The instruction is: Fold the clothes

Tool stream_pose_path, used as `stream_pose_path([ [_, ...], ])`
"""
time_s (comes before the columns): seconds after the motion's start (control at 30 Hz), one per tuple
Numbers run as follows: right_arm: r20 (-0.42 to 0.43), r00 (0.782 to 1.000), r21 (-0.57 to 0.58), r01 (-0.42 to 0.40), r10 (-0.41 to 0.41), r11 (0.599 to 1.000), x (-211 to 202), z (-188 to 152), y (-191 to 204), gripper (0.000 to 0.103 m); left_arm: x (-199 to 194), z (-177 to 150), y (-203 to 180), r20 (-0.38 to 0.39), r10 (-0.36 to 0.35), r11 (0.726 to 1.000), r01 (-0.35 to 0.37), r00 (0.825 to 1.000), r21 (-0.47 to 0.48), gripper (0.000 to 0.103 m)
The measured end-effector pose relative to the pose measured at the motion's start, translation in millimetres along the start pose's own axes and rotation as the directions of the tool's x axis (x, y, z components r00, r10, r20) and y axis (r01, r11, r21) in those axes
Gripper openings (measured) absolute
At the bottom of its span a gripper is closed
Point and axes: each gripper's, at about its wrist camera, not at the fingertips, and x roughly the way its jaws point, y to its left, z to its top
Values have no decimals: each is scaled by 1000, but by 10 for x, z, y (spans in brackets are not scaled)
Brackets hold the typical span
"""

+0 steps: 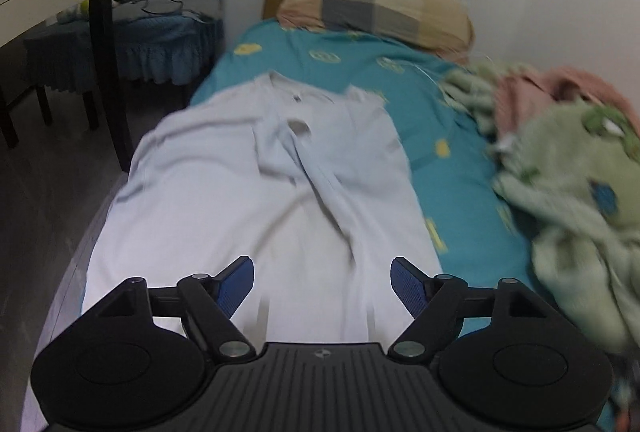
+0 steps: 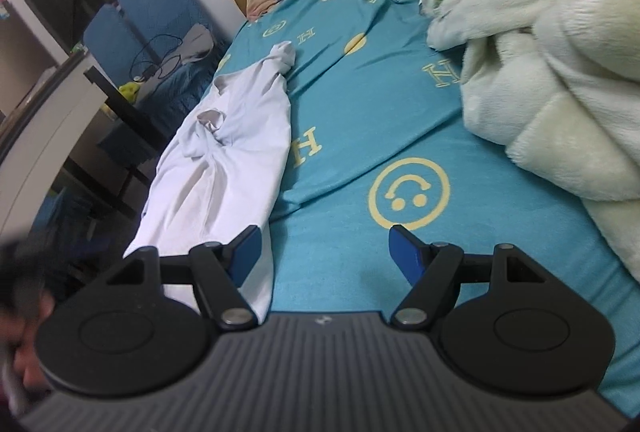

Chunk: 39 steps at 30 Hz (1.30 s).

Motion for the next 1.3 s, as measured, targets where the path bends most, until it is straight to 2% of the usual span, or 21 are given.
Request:
stream_pose_path([
  [0.2,6,1000,17,0,0,1000,240,83,-21,73,997,523,103,51,49,996,-45,998,-77,76],
  [0.37,42,999,19,-29,28,999,363,139,-36,73,1599,669,60,67,95,991,-88,993,-103,69],
  [0.43,48,998,4,-42,42,999,420,154,-19,73,1818,700,49,65,112,988,-104,992,-118,58],
  [0.5,49,997,-11,-51,52,999,481,167,-5,73,1906,684,79,57,115,985,-106,992,-137,35],
  [0.53,44,998,-11,-52,52,999,511,175,-13,73,1929,675,87,54,120,984,-112,991,-135,29],
  [0.6,34,998,2,-55,55,998,553,187,-40,73,1926,679,120,43,121,986,-115,992,-120,7],
  [0.7,33,998,40,-61,60,997,555,196,-100,73,1772,644,254,29,91,984,-85,995,-159,3],
  [0.83,46,997,62,-64,62,996,510,184,-118,73,1530,504,420,-12,95,978,-95,995,-187,3],
  [0.97,49,998,42,-51,49,998,488,181,-89,73,1521,309,558,-125,140,975,-159,982,-157,4],
  [1.03,49,998,37,-45,43,998,482,178,-86,73,1487,283,583,-118,137,979,-153,983,-137,8],
  [1.13,51,998,40,-40,38,998,472,178,-91,73,1372,336,525,-67,160,985,-164,985,-61,25],
  [1.2,56,998,42,-42,39,998,469,174,-90,73,1324,427,471,-30,150,989,-150,988,-8,45],
  [1.3,55,998,45,-41,39,998,491,175,-101,73,1360,594,361,51,167,981,-171,985,95,57],
])
